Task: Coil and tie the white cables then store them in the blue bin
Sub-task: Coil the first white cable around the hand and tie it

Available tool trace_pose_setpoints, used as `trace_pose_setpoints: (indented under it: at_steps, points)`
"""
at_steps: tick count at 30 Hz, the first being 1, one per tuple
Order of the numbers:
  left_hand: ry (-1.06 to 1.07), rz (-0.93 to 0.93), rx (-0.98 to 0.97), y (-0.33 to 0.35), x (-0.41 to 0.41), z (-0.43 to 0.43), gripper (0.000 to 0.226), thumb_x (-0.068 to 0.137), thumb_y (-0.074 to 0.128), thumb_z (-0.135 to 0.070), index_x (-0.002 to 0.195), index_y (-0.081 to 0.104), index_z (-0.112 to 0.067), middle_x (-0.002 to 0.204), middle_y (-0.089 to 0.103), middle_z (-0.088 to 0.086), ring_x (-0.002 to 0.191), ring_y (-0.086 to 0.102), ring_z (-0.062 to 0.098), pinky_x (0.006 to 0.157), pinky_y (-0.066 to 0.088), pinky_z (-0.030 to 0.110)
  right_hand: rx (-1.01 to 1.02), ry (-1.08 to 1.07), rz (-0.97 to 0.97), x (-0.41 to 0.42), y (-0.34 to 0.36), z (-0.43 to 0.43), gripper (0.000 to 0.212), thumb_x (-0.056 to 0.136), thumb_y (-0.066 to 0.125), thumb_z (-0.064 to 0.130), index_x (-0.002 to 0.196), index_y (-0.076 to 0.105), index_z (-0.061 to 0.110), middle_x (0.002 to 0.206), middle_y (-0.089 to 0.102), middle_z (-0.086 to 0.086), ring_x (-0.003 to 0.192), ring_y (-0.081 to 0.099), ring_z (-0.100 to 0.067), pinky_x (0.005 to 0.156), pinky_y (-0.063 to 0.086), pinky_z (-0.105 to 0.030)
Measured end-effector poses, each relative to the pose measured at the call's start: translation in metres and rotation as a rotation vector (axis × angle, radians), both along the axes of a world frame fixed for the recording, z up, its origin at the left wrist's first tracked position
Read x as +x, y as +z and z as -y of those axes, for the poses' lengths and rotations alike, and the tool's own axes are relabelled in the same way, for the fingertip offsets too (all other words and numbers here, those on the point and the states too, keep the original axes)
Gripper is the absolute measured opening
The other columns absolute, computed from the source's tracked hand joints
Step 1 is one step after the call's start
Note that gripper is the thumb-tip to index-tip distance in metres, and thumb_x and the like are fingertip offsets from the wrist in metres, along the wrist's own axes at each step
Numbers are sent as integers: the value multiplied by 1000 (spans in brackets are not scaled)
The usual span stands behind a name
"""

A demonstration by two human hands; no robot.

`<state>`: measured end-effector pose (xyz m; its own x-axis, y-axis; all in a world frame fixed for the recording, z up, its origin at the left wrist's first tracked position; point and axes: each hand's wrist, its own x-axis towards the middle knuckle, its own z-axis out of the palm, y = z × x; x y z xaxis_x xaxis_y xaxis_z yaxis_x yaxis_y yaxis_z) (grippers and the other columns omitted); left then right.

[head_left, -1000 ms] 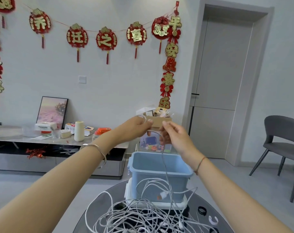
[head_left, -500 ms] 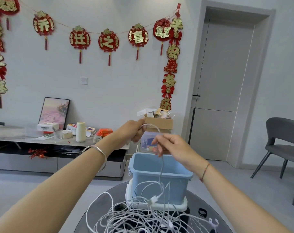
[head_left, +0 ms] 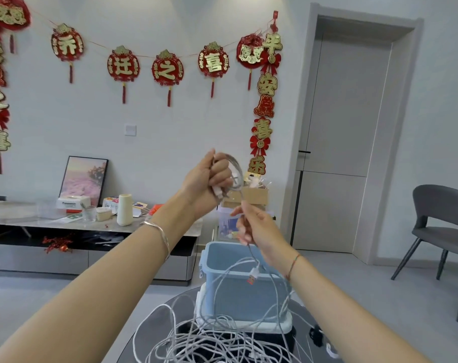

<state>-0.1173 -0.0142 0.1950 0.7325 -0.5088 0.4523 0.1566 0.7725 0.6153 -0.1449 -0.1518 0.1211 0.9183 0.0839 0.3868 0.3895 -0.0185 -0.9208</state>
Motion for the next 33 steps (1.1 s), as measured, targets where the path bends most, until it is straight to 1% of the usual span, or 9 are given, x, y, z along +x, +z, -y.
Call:
trace_pose_setpoints:
  at_steps: [4, 9, 13, 16, 18, 20, 23, 26, 33]
  points:
    - [366, 14, 0, 13, 13, -7, 40, 105, 23, -36, 74, 39, -18, 42, 29, -9, 32, 26, 5, 38, 31, 16, -281, 26, 10, -4, -22, -5, 25, 101, 39, 23, 100, 60, 9, 56, 47, 1, 43, 39, -9, 46, 40, -21]
    - [915, 264, 447, 1, 22, -10, 37, 105, 23, -31, 86, 50, -15, 51, 41, -6, 36, 39, 5, 44, 34, 17, -477, 57, 107, -16, -25, -8, 20, 99, 46, 14, 90, 62, 19, 56, 50, 2, 47, 45, -7, 49, 44, -21]
    - [946, 563, 812, -25, 30, -12, 32, 104, 28, -28, 85, 51, -18, 59, 63, -2, 47, 58, 10, 56, 44, 21, -499, -55, 259, -20, -17, -9, 21, 99, 46, 24, 92, 65, 17, 64, 50, -9, 56, 41, -15, 54, 37, -31]
    - [924, 804, 1235, -40, 27, -16, 44, 103, 29, -36, 84, 59, -11, 55, 64, -4, 56, 59, 6, 70, 44, 23, -460, -181, 346, -14, -8, -3, 25, 99, 46, 28, 86, 67, 22, 73, 60, -24, 57, 48, -27, 54, 41, -39]
    - [888, 888, 1377, -43, 18, -14, 56, 103, 27, -37, 70, 61, -7, 46, 55, -6, 48, 51, 3, 65, 40, 20, -420, -250, 350, -10, -2, 5, 25, 98, 47, 24, 84, 67, 19, 57, 57, -3, 52, 46, -10, 52, 40, -28]
    - [798, 853, 1380, -41, 10, -12, 54, 104, 25, -35, 69, 57, -9, 49, 46, -5, 42, 42, 3, 53, 35, 20, -387, -280, 347, -6, 4, 11, 23, 97, 51, 21, 83, 67, 12, 54, 52, 12, 49, 42, -1, 52, 35, -15]
    - [621, 757, 1367, -35, 5, -14, 50, 103, 27, -40, 71, 53, -11, 43, 38, -7, 35, 31, 6, 44, 27, 19, -290, -249, 339, 0, 4, 17, 22, 90, 61, 24, 80, 67, 5, 63, 54, -1, 54, 44, -5, 55, 38, -16]
    - [361, 551, 1256, -36, 10, -21, 44, 102, 32, -41, 67, 42, -16, 42, 27, -9, 38, 19, 9, 39, 21, 19, -198, -189, 229, 3, -3, 19, 21, 89, 62, 26, 81, 66, 7, 61, 55, 5, 53, 48, 1, 56, 42, -11]
    - [289, 67, 864, -48, 20, -28, 41, 102, 31, -41, 67, 33, -21, 39, 21, -12, 31, 18, 4, 35, 22, 15, -303, -52, -36, 12, -36, 26, 19, 94, 54, 27, 95, 68, 15, 89, 70, 3, 88, 62, -9, 87, 44, -26]
